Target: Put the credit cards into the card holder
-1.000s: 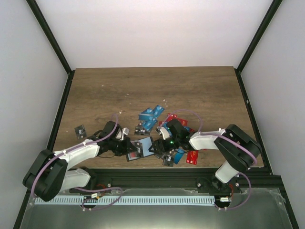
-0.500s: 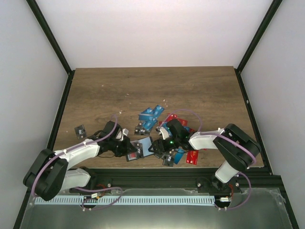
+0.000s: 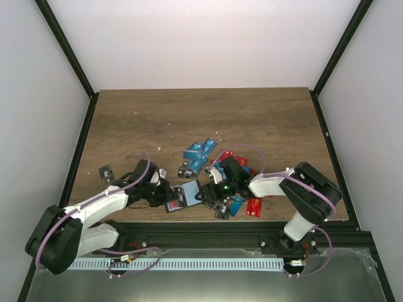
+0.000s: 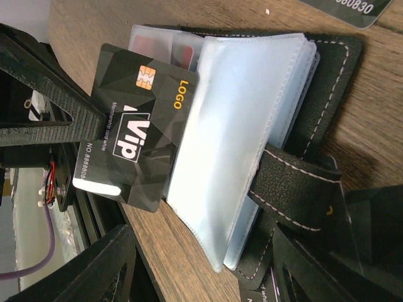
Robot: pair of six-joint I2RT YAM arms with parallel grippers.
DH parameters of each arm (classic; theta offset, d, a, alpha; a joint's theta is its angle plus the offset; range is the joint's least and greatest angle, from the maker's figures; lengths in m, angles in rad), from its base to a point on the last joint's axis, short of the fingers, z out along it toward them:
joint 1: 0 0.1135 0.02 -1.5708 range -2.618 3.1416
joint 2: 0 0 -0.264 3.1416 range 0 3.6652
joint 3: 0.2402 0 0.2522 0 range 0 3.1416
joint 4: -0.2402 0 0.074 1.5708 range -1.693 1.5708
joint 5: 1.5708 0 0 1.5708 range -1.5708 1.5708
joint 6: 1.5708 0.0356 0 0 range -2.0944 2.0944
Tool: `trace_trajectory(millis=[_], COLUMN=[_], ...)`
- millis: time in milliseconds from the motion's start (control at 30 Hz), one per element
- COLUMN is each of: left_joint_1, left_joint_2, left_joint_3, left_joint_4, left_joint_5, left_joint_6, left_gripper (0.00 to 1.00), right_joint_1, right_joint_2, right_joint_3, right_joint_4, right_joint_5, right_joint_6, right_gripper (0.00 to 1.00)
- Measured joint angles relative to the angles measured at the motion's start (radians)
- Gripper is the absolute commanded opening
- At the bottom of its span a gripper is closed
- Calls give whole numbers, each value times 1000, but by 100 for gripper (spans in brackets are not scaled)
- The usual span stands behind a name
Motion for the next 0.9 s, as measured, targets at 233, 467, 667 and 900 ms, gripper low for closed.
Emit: trace_trajectory(millis=[233,467,667,900], left_joint_1=[0,0,0,6], left_joint_2=[-15,35,63,110], left_joint_3=[0,0,16,33], left_joint_4=[-25,5,8,12], left_joint_5=[-13,1,13,32], left_joint_6=[-3,2,2,13], left_gripper=[4,4,4,4], right_joint_1=[0,-1,-1,-1], right_joint_2=[4,10,10,11], right_joint_3=[0,0,0,0], right_joint_4=[8,16,16,16], right_joint_5=[-3,-8,-8,-12], right_joint_6=[-2,-2,-2,-2], right_gripper=[62,62,61,61])
